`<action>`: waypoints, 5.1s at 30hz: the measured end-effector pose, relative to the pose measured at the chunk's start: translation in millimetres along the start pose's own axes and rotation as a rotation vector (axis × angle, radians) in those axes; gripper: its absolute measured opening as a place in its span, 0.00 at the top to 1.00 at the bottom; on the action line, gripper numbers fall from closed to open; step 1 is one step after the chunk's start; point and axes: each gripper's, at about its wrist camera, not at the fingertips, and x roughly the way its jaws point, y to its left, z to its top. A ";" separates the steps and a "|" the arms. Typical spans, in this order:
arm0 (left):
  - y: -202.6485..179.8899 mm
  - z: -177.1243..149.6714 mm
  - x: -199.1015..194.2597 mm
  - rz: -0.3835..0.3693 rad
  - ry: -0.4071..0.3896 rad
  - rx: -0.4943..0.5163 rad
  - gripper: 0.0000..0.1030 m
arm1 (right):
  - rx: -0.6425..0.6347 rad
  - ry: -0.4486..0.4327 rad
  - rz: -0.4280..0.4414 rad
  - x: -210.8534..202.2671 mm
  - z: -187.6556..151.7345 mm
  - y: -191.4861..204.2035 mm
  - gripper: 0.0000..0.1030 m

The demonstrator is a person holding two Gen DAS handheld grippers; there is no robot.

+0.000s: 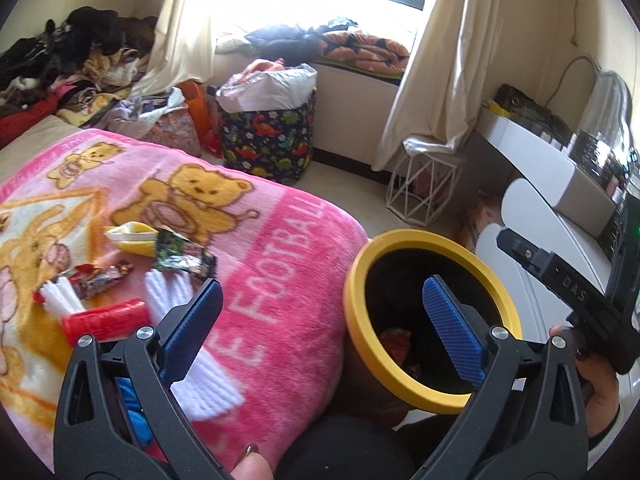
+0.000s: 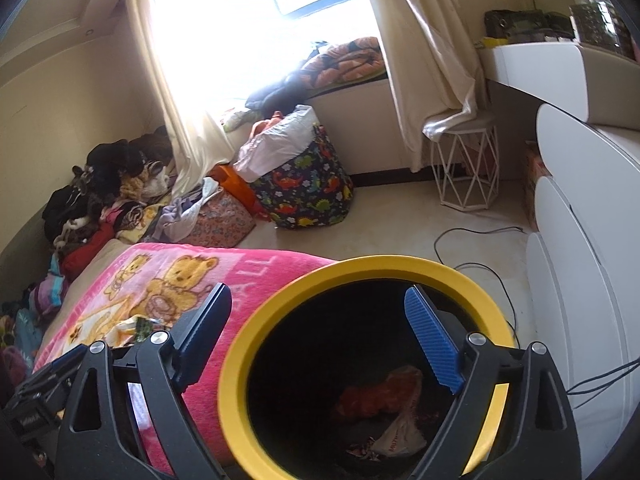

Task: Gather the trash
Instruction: 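Move both tools back over the remaining trash on the blanket, then grasp the red tube with the left tool while the right tool grasps the white mesh bundle, then carry the red tube and white mesh bundle over the yellow bin and open both tools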

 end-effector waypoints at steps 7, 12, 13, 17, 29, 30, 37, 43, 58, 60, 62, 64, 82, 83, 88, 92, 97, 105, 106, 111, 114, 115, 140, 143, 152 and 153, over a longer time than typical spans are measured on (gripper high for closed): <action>18.1 5.8 -13.8 0.032 -0.034 -0.021 0.11 | -0.045 -0.007 0.043 -4.2 0.6 25.1 0.15; 32.9 9.9 -23.2 0.054 -0.056 -0.045 0.11 | -0.077 -0.007 0.073 -5.9 0.4 42.0 0.14; 35.0 10.5 -24.4 0.058 -0.059 -0.049 0.11 | -0.080 -0.006 0.078 -6.3 -0.4 43.8 0.14; 45.1 12.9 -30.4 0.080 -0.072 -0.062 0.11 | -0.105 0.002 0.102 -6.3 -2.8 57.0 0.14; 79.9 16.2 -42.9 0.139 -0.092 -0.111 0.11 | -0.185 0.040 0.180 -4.5 -15.4 98.8 0.13; 82.7 16.1 -43.7 0.144 -0.093 -0.115 0.11 | -0.192 0.044 0.187 -4.3 -16.7 101.9 0.13; 114.9 14.8 -55.6 0.189 -0.105 -0.161 0.11 | -0.239 0.079 0.239 -0.3 -28.3 128.5 0.13; 144.0 7.8 -64.8 0.226 -0.096 -0.200 0.11 | -0.279 0.118 0.272 5.5 -40.4 149.5 0.13; 186.2 -22.5 -56.3 0.160 0.008 -0.189 0.25 | -0.399 0.227 0.312 28.8 -79.5 190.5 0.13; 187.4 -24.6 -49.8 0.134 0.030 -0.191 0.31 | -0.410 0.246 0.317 33.8 -85.0 193.0 0.13; 186.3 -27.1 -43.0 0.124 0.050 -0.182 0.36 | -0.412 0.268 0.320 38.4 -89.7 194.5 0.13; 187.2 -29.1 -36.8 0.098 0.063 -0.194 0.39 | -0.412 0.293 0.325 44.2 -94.4 196.5 0.13; 184.2 -24.8 24.5 0.061 0.238 -0.021 0.41 | -0.417 0.484 0.363 97.8 -120.1 214.9 0.27; 184.9 -24.9 26.6 0.061 0.246 -0.017 0.41 | -0.414 0.504 0.368 102.2 -122.5 216.1 0.29; 183.1 -25.8 35.6 0.055 0.284 0.027 0.41 | -0.384 0.567 0.372 113.6 -127.6 212.9 0.57; 178.5 -28.4 42.2 0.055 0.311 0.080 0.41 | -0.344 0.561 0.399 109.7 -120.5 203.7 0.65; 170.1 -31.1 50.0 0.060 0.339 0.140 0.41 | -0.312 0.543 0.434 97.4 -110.1 193.5 0.67; 164.7 -33.5 51.0 0.040 0.350 0.132 0.59 | -0.265 0.519 0.434 83.0 -94.5 175.8 0.67; 164.5 -34.5 51.0 0.032 0.353 0.122 0.60 | -0.262 0.515 0.432 82.4 -93.0 173.2 0.67; 162.8 -37.5 47.6 0.022 0.338 0.075 0.69 | -0.245 0.492 0.418 75.7 -87.1 162.0 0.67; 162.9 -36.6 43.5 0.019 0.322 0.025 0.71 | -0.245 0.480 0.415 71.5 -84.9 160.0 0.67; 162.8 -36.1 42.8 0.021 0.319 0.016 0.71 | -0.242 0.479 0.416 71.3 -84.2 160.3 0.67; 115.2 -6.6 5.2 0.054 0.154 -0.011 0.78 | -0.237 0.387 0.432 45.2 -63.5 149.7 0.69; 107.5 -2.4 1.8 0.044 0.138 -0.011 0.78 | -0.233 0.366 0.427 41.6 -58.7 145.0 0.69; 82.3 5.4 -5.2 0.021 0.107 0.010 0.78 | -0.203 0.320 0.403 38.1 -44.9 123.9 0.69; 79.6 5.9 -5.8 0.019 0.105 0.012 0.78 | -0.200 0.315 0.402 36.0 -44.5 121.9 0.69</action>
